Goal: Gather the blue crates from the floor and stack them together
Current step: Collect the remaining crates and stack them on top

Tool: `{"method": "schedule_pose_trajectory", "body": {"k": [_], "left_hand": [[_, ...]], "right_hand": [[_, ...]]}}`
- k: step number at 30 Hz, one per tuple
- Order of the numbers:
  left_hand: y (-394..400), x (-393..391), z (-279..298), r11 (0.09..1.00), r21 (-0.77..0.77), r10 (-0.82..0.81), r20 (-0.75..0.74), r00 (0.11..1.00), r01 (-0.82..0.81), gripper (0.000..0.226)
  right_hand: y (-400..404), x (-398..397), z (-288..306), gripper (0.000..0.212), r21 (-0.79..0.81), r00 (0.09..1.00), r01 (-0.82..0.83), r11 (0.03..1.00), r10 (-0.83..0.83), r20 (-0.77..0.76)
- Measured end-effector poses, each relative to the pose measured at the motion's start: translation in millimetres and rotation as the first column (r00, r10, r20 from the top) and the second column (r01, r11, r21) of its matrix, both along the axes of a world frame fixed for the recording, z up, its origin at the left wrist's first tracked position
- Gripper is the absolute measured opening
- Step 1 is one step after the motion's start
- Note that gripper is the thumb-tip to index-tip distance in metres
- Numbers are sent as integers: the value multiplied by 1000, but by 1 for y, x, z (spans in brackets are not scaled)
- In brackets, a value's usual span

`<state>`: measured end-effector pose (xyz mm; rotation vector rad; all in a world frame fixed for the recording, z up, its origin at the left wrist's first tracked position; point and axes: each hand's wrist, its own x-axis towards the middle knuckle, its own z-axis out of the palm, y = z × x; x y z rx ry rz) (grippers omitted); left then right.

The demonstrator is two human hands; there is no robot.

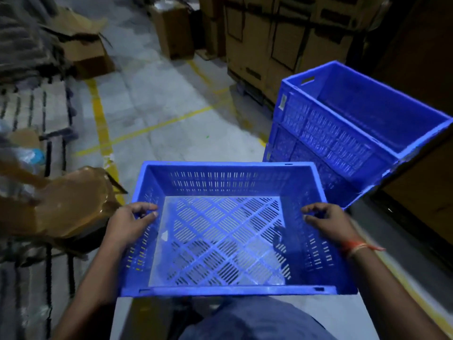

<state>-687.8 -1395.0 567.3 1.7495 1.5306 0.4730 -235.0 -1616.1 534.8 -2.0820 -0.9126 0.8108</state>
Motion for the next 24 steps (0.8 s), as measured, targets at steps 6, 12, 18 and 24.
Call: {"method": "schedule_pose_trajectory", "body": {"k": [6, 12, 18, 24], "left_hand": [[135, 27, 13, 959, -1, -283, -57, 957, 284, 11], [239, 98, 72, 808, 29, -584, -93, 806, 589, 12], [271, 182, 143, 607, 99, -780, -116, 615, 788, 9], [281, 248, 218, 502, 214, -816, -204, 541, 838, 5]], "right_hand": [[28, -49, 29, 10, -47, 968, 246, 968, -244, 51], [36, -90, 91, 5, -76, 902, 426, 901, -417, 115], [24, -88, 173, 8, -92, 808, 573, 814, -543, 229], [20, -73, 248, 7, -32, 745, 639, 768, -609, 271]]}}
